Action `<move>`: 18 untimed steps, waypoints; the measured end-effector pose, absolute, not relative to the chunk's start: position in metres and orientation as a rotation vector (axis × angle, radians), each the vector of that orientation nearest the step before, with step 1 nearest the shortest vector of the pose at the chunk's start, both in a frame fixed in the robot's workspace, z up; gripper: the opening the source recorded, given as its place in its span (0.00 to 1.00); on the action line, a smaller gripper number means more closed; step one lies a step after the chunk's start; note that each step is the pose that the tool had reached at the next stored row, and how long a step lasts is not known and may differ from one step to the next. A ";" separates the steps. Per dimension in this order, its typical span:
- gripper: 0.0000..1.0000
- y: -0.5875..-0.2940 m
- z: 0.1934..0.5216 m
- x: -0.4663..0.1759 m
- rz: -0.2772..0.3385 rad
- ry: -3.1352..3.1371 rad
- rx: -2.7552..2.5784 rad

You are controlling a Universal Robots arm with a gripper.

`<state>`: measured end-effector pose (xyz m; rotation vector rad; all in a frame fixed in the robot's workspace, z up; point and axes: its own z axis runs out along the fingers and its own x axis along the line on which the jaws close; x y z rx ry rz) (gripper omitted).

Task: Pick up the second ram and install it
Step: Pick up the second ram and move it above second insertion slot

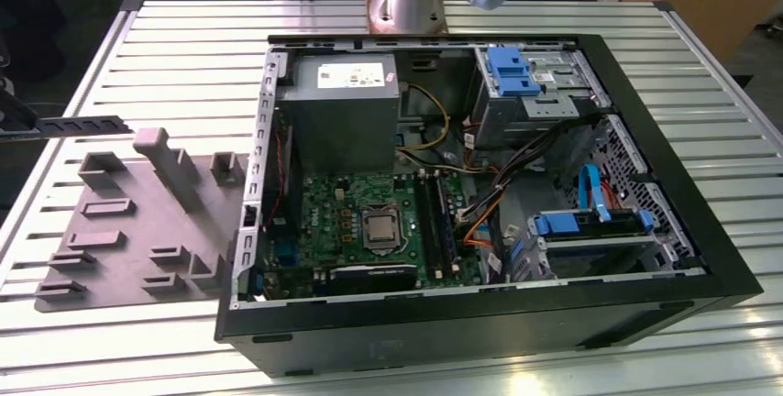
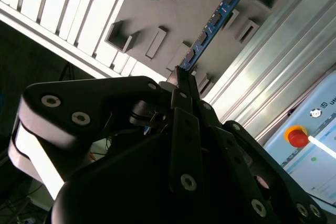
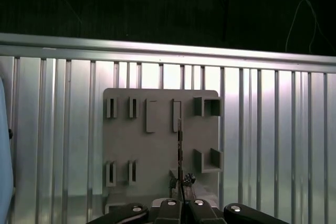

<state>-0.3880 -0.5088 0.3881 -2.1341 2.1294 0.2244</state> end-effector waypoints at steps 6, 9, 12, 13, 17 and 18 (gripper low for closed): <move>0.12 -0.509 0.388 -0.384 0.224 2.129 -2.134; 0.12 -0.509 0.388 -0.382 0.224 2.129 -2.134; 0.12 -0.509 0.388 -0.380 0.224 2.129 -2.134; 0.12 -0.509 0.388 -0.380 0.224 2.129 -2.134; 0.12 -0.509 0.388 -0.377 0.224 2.129 -2.134; 0.12 -0.509 0.388 -0.376 0.224 2.129 -2.134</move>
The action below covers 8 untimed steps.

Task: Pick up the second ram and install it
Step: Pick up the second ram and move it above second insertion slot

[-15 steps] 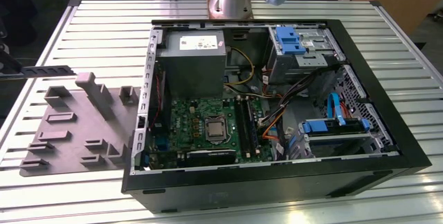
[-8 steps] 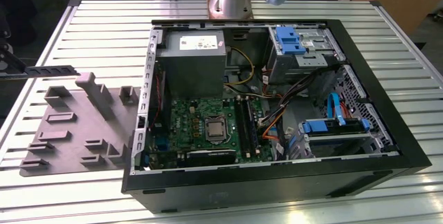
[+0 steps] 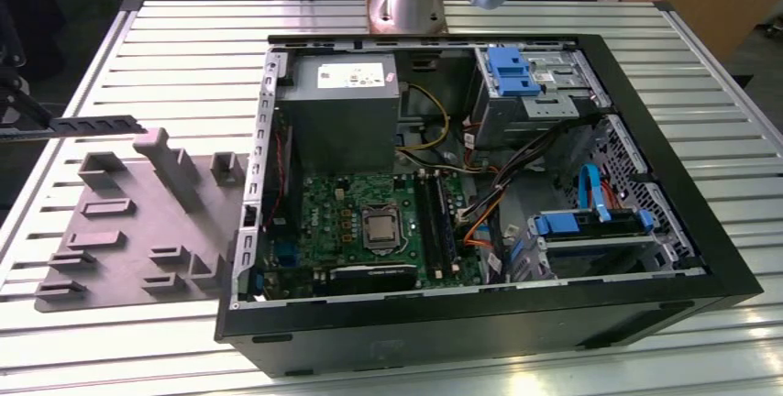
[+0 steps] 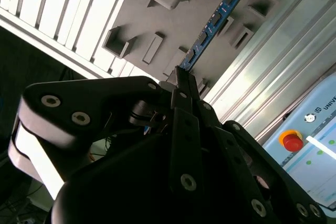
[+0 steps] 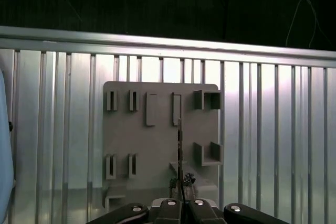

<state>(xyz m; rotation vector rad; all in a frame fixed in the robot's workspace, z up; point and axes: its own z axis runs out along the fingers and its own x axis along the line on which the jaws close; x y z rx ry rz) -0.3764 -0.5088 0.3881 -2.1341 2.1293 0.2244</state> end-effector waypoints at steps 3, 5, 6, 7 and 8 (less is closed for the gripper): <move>0.12 -0.509 0.388 -0.375 0.224 2.129 -2.134; 0.12 -0.509 0.388 -0.373 0.224 2.129 -2.134; 0.12 -0.509 0.388 -0.373 0.224 2.129 -2.134; 0.12 -0.509 0.388 -0.372 0.224 2.129 -2.134; 0.12 -0.509 0.388 -0.371 0.224 2.129 -2.134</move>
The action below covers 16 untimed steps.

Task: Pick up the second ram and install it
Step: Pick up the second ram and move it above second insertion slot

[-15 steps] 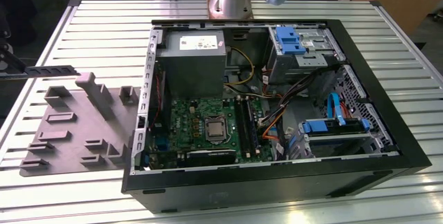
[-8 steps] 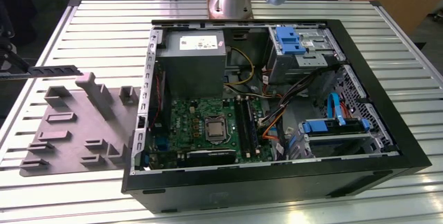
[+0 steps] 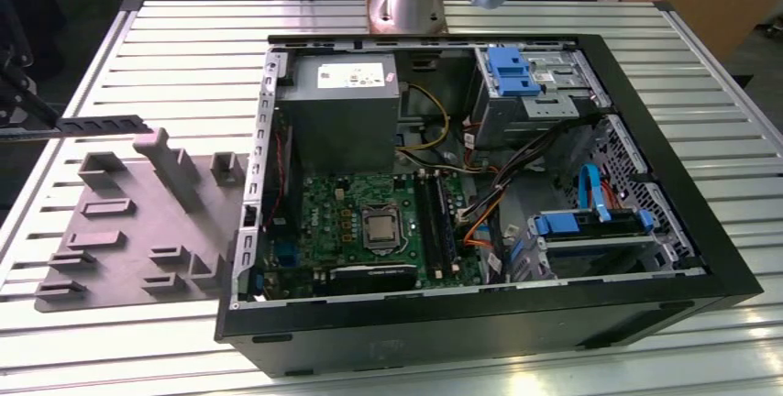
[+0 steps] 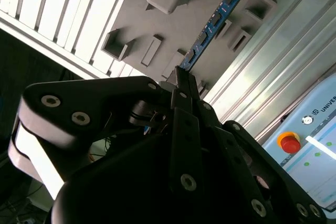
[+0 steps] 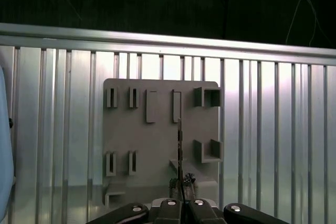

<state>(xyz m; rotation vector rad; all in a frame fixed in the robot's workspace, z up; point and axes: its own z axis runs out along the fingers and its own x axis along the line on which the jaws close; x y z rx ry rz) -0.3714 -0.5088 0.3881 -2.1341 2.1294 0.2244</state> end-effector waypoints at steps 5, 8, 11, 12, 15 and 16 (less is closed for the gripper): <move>0.12 -0.509 0.388 -0.369 0.224 2.129 -2.134; 0.12 -0.509 0.388 -0.367 0.224 2.129 -2.134; 0.12 -0.509 0.388 -0.365 0.224 2.129 -2.134; 0.12 -0.509 0.388 -0.364 0.224 2.129 -2.134; 0.12 -0.509 0.388 -0.362 0.224 2.129 -2.134; 0.12 -0.509 0.388 -0.361 0.224 2.129 -2.134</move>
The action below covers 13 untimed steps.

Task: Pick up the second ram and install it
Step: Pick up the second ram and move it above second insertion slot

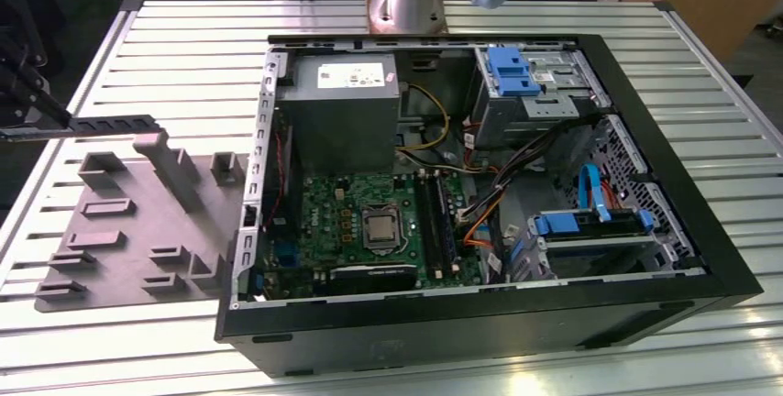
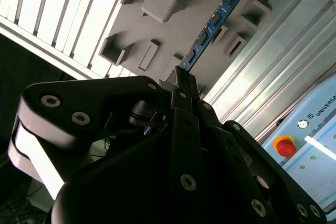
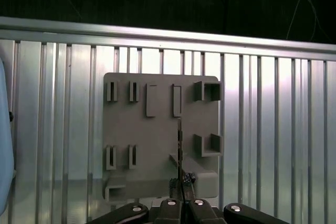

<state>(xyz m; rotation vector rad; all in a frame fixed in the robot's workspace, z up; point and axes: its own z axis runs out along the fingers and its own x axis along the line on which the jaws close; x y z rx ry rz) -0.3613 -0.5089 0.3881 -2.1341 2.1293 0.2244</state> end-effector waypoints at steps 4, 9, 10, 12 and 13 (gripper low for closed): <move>0.12 -0.509 0.388 -0.359 0.224 2.129 -2.134; 0.12 -0.509 0.388 -0.356 0.224 2.129 -2.134; 0.12 -0.509 0.388 -0.356 0.224 2.129 -2.134; 0.12 -0.509 0.388 -0.355 0.224 2.129 -2.134; 0.12 -0.509 0.388 -0.354 0.224 2.129 -2.134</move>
